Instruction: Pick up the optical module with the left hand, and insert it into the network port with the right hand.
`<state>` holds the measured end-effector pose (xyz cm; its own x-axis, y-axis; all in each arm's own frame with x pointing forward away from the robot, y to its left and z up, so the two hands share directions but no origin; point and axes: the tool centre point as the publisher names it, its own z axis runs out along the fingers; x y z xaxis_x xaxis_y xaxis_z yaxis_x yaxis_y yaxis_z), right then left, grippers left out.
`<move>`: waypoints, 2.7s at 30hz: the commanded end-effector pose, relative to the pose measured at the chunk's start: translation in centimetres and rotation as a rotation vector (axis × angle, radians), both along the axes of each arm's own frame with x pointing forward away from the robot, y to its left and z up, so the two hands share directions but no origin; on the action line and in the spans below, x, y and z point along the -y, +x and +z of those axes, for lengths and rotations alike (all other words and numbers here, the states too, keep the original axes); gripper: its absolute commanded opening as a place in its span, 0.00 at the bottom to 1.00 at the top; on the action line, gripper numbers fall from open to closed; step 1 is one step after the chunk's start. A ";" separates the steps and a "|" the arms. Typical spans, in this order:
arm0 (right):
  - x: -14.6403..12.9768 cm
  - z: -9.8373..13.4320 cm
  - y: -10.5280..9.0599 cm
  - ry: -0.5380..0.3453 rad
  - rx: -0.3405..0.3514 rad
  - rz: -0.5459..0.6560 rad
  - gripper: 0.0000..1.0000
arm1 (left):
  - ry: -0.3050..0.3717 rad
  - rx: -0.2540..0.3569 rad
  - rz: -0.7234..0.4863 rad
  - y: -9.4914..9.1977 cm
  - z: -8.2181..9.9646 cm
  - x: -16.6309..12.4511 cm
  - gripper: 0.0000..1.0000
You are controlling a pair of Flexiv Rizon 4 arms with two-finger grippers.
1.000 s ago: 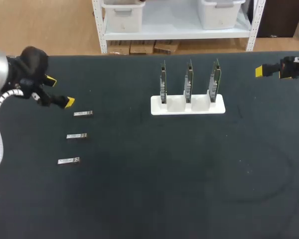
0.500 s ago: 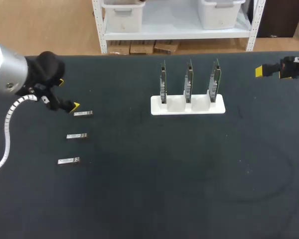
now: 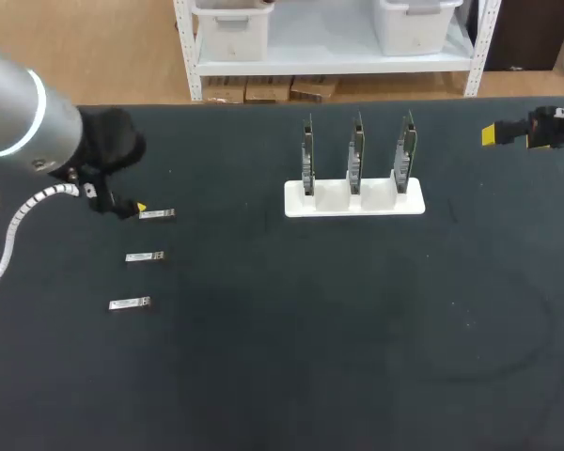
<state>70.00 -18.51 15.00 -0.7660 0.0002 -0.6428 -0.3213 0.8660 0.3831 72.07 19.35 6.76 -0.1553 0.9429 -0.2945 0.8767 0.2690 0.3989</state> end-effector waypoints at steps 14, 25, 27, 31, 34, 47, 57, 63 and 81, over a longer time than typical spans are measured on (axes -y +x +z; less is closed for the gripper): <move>0.0 0.0 0.0 0.000 0.000 0.000 1.00 | 0.121 -0.099 -0.019 0.5 -3.9 0.1 1.00; 0.0 0.0 0.0 0.000 0.000 0.000 1.00 | 0.146 -0.127 -0.015 0.5 -5.4 0.9 1.00; 0.0 0.0 0.0 0.000 0.000 0.000 1.00 | 0.161 -0.123 -0.025 0.7 -5.5 1.0 1.00; 0.0 0.0 0.0 0.000 0.000 0.000 1.00 | 0.220 -0.094 -0.042 1.3 -5.5 1.0 1.00; 0.0 0.0 0.0 0.000 0.000 0.000 1.00 | 0.247 -0.090 -0.049 1.7 -5.5 0.8 1.00; 0.0 0.0 0.0 0.000 0.000 0.000 1.00 | 0.310 -0.207 -0.032 2.0 -6.3 0.1 1.00; 0.0 0.0 0.0 0.000 0.000 0.000 1.00 | 0.312 -0.266 -0.022 1.7 -6.8 -0.1 1.00; 0.0 0.0 0.0 0.000 0.000 0.000 1.00 | 0.313 -0.286 -0.008 1.5 -7.2 -0.3 1.00; 0.0 0.0 0.0 0.000 0.000 0.000 1.00 | 0.278 -0.354 0.026 0.9 -7.9 -0.2 1.00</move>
<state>70.00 -18.51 15.00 -0.7660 0.0001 -0.6428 -0.3213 0.8660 0.3831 72.39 19.51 -0.98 -0.2230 0.9738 0.0446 0.9656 0.2144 0.1469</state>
